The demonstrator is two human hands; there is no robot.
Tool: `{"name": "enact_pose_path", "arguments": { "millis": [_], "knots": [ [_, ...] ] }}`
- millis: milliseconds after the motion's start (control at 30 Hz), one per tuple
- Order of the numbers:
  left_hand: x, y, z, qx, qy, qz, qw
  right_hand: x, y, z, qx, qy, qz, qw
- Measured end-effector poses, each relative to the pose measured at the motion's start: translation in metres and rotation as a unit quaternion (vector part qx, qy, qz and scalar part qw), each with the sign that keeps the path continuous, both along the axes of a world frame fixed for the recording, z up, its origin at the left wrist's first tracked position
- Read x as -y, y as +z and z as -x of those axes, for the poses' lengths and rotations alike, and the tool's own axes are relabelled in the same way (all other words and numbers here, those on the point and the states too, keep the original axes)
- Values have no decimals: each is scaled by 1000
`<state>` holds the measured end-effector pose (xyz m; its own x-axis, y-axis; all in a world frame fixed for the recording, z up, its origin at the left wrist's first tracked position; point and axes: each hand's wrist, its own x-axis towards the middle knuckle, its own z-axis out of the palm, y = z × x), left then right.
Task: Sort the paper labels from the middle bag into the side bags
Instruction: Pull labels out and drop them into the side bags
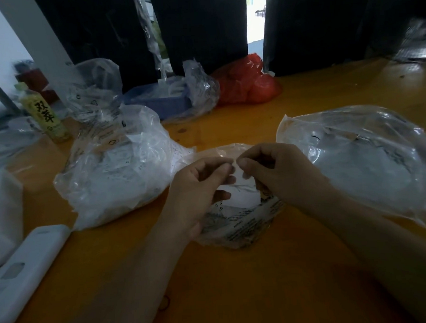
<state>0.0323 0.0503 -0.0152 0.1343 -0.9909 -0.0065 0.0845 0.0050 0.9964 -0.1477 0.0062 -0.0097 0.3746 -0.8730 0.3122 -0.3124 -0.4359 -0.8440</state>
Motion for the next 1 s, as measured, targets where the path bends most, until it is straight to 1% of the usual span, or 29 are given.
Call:
{"name": "enact_pose_path", "arguments": {
  "millis": [67, 100, 200, 267, 367, 400, 433, 467, 533, 567, 633, 700, 800, 933, 1000],
  "knots": [
    [1, 1, -1, -32, 9, -4, 999, 0, 0, 0, 38, 12, -25, 999],
    [1, 1, -2, -42, 9, -6, 999, 1, -1, 0, 42, 15, -24, 999],
    [1, 3, -3, -56, -14, -15, 998, 1, -3, 1, 10, 15, 14, 1000],
    [1, 3, -3, -49, -27, -20, 998, 1, -4, 1, -16, 10, 33, 999],
    [1, 3, -3, -40, -4, -17, 999, 3, -6, -1, -38, -17, 44, 998],
    [1, 3, -4, -50, 9, -16, 999, 5, -8, -1, -61, -30, 56, 996],
    [1, 3, -5, -58, 21, -15, 998, 8, -9, 0, -104, -36, 75, 991],
    [1, 3, -6, -61, 31, -12, 998, 10, -10, 1, -168, -31, 94, 981],
    [2, 3, -7, -55, 41, -1, 998, 14, -14, 1, -311, 0, 114, 943],
    [2, 2, -7, -56, 42, 5, 998, 15, -17, 1, -361, 10, 110, 926],
    [2, 2, -6, -79, 37, 17, 996, 16, -19, 1, -409, 15, 103, 906],
    [3, 0, -4, -109, 23, 28, 993, 15, -17, 2, -416, 2, 121, 901],
    [4, -2, -4, -132, 11, 38, 990, 12, -12, 5, -390, -12, 129, 912],
    [6, -1, -4, -179, 14, 35, 983, 11, -11, 8, -372, -18, 108, 922],
    [7, -2, -4, -181, 19, 36, 983, 12, -13, 6, -368, -6, 80, 926]
  ]
}}
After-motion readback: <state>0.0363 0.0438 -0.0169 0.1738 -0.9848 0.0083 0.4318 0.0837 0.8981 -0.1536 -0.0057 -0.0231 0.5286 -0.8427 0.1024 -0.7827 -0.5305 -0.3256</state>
